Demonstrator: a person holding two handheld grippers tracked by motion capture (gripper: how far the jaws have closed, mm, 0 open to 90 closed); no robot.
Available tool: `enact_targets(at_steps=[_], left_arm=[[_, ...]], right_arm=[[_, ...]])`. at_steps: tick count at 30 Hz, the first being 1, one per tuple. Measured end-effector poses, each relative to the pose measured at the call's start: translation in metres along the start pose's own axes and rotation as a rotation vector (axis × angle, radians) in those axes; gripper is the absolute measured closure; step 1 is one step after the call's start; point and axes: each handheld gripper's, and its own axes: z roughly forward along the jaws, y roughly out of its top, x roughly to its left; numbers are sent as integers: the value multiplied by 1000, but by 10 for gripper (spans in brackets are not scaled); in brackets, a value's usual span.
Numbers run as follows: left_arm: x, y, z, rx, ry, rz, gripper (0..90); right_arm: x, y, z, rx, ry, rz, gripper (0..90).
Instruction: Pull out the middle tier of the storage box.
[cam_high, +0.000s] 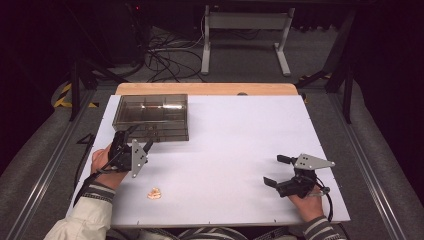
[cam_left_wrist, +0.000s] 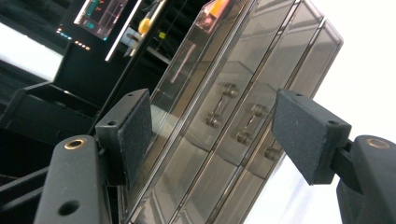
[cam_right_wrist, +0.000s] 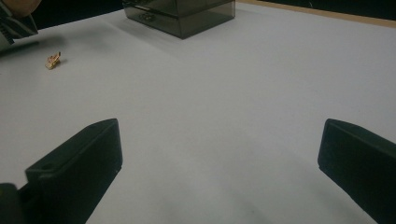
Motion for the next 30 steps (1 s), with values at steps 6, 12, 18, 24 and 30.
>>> enact_targets(at_steps=[6, 12, 18, 24, 30], left_arm=[[-5, -6, 4, -4, 41, 28, 334], [-10, -11, 8, 24, 54, 66, 368], [-10, -12, 10, 22, 65, 113, 379], [-11, -13, 10, 28, 73, 135, 420], [-12, -13, 12, 33, 73, 155, 463]], right_arm=[[0, 0, 0, 1, 0, 0, 6], [0, 0, 0, 1, 0, -1, 6], [0, 0, 0, 2, 0, -1, 6], [0, 0, 0, 3, 0, -2, 6], [0, 0, 0, -1, 1, 0, 6]])
